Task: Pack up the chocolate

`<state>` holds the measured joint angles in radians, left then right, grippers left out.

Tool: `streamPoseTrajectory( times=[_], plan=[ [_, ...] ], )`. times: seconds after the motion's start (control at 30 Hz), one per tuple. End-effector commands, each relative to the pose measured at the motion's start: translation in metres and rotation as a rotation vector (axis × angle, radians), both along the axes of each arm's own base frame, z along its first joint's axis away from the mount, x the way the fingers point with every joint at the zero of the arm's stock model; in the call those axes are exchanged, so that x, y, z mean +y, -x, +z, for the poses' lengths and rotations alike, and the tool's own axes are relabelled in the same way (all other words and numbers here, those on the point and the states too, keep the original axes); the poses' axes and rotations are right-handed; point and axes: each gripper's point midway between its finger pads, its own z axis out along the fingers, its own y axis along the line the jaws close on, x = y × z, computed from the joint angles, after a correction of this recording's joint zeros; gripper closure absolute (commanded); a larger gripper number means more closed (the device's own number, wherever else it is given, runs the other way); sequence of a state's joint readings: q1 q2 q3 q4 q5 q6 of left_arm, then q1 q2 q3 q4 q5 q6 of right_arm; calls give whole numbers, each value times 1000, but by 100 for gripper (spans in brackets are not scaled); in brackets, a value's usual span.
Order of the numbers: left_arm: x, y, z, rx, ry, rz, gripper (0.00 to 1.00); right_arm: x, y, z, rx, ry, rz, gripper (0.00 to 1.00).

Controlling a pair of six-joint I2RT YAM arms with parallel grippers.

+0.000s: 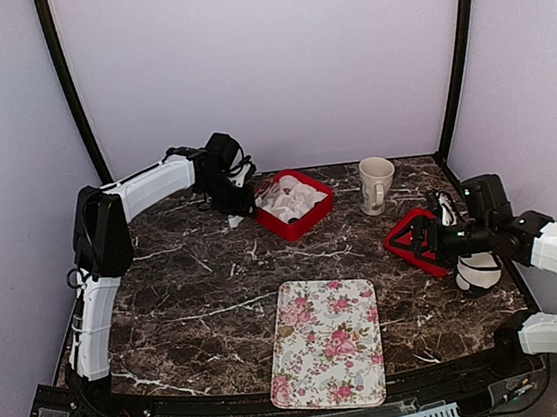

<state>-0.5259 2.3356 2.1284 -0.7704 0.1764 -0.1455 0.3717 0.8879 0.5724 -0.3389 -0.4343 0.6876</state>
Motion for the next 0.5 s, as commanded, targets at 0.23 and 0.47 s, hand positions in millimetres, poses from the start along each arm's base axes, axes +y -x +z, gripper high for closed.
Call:
streamPoseTrajectory(
  times=[0.23,0.47],
  plan=[
    [0,-7,24,-30,30,2,70,0,-3,14,-50,-12,17,0],
    [-2,-7,36,-43,46,1,67,2,-5,17,-58,-14,29,0]
  ],
)
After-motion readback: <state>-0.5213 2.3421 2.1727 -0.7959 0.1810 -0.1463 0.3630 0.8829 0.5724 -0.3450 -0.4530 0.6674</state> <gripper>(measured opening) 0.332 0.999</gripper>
